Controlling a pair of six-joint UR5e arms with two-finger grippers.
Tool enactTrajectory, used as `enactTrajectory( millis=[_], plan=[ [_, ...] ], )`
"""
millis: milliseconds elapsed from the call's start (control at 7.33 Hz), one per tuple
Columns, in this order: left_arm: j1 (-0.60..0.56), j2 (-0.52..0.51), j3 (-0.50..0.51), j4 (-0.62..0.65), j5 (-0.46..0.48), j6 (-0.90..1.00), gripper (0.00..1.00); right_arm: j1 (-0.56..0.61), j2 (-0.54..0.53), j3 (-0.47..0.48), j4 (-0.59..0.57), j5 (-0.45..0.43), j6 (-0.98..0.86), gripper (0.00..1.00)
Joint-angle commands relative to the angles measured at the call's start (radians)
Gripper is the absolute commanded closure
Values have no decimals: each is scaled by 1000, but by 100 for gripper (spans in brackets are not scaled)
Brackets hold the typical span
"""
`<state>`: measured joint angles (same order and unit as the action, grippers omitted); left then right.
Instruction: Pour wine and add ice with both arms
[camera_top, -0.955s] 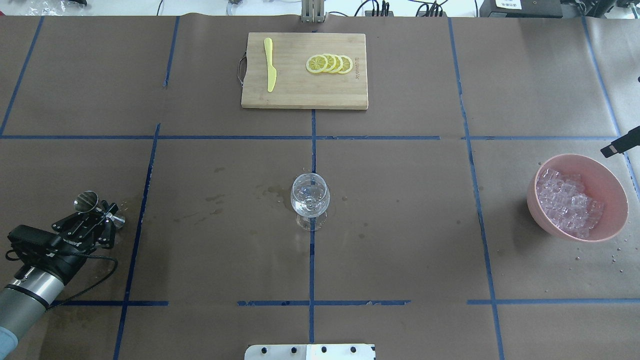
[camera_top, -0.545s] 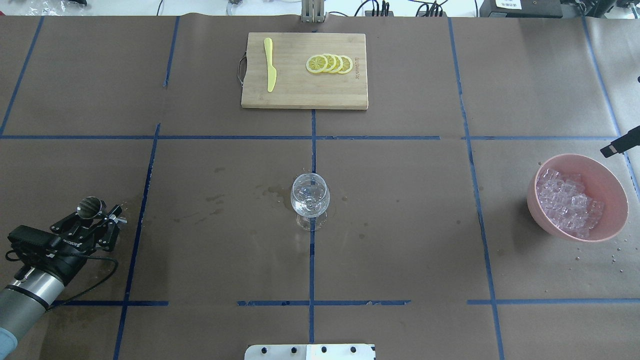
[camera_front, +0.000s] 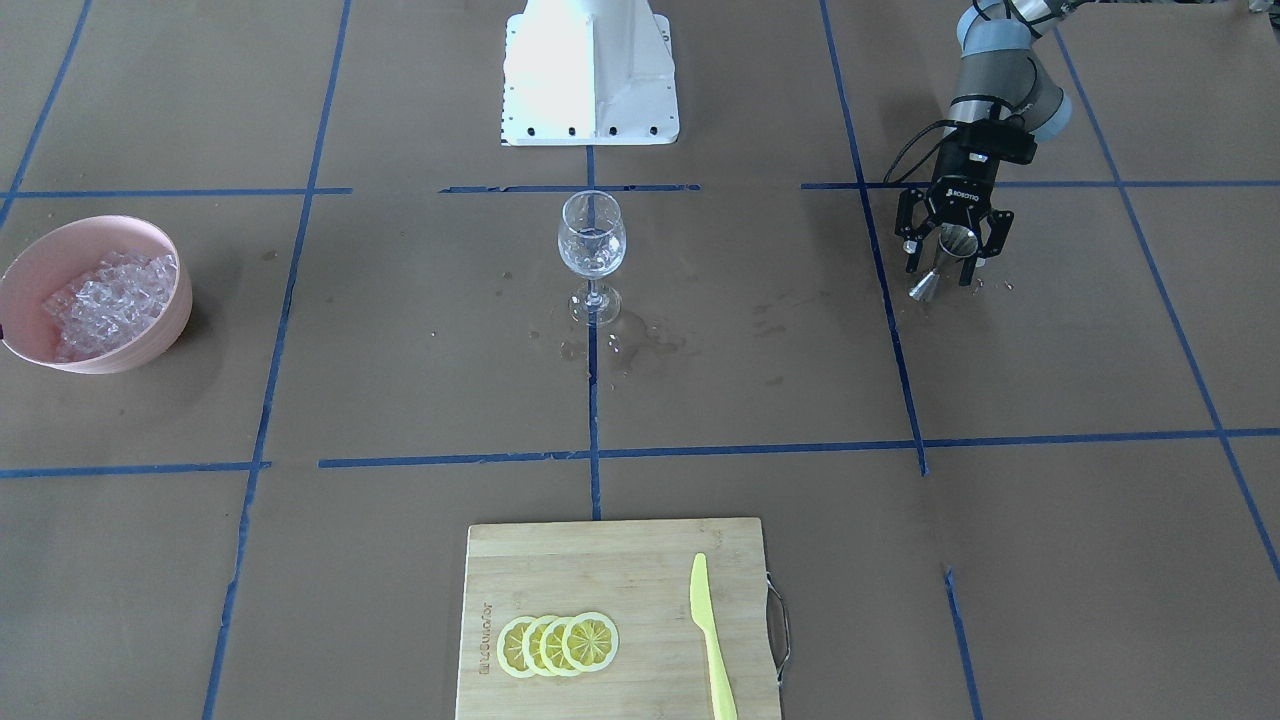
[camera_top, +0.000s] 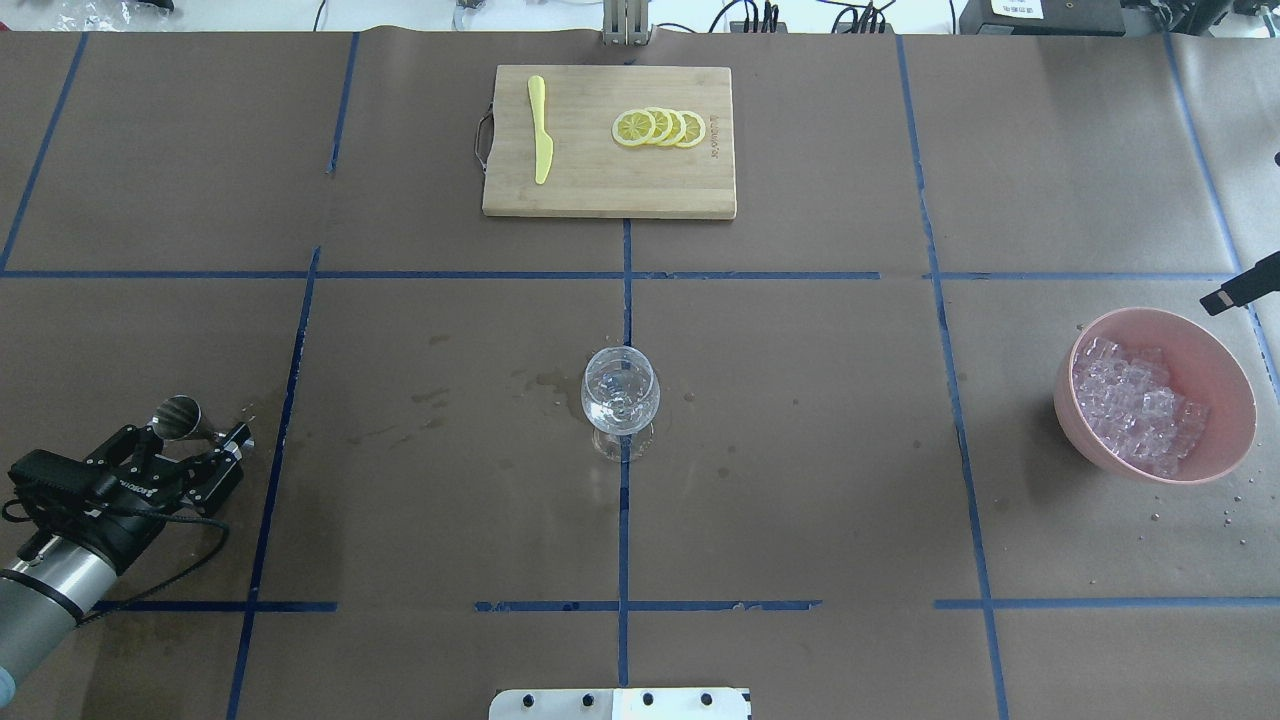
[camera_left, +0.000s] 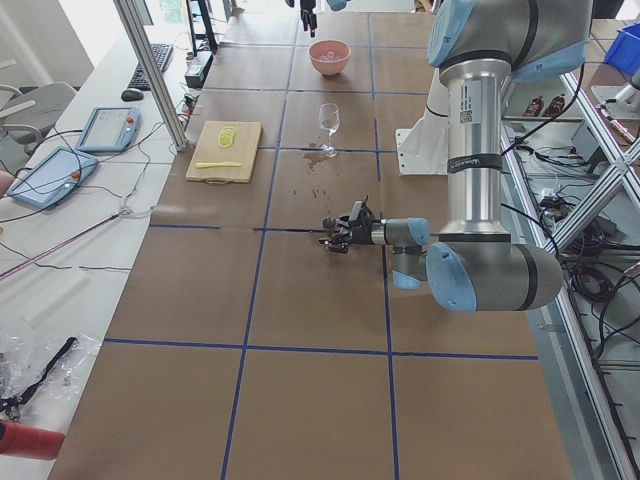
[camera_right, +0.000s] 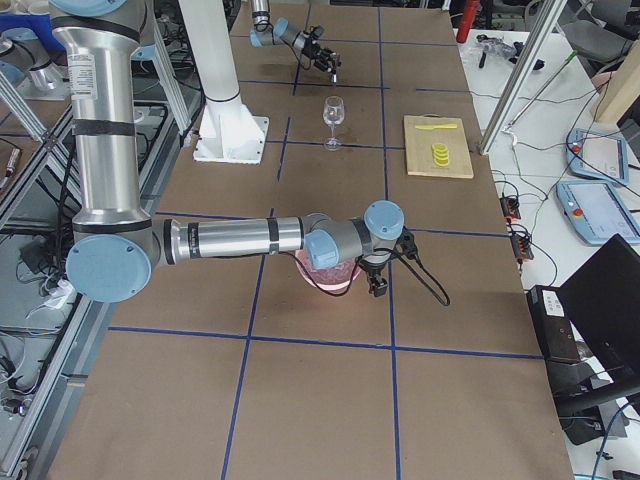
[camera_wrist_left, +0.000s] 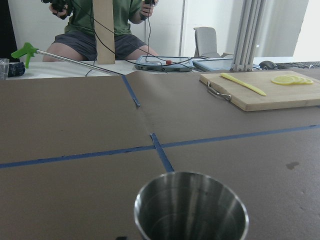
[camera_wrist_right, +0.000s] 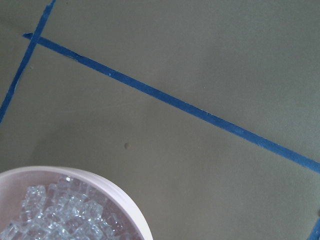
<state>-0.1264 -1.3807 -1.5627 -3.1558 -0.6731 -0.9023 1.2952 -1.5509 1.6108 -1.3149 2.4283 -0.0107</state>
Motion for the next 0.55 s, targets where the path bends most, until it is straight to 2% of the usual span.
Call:
enactTrajectory(
  millis=[0, 136, 273, 409],
  plan=[
    [-2, 72, -46, 13, -125, 28, 1, 1, 0, 1, -1, 0, 0, 0],
    [-5, 133, -116, 54, -223, 28, 0, -1, 0, 1, -1, 0, 8, 0],
    [-12, 208, -202, 106, -350, 28, 0, -2, 5, 6, 2, 0, 108, 0],
    [-15, 251, -244, 114, -453, 28, 0, -10, 18, 12, 3, 0, 170, 0]
  ],
)
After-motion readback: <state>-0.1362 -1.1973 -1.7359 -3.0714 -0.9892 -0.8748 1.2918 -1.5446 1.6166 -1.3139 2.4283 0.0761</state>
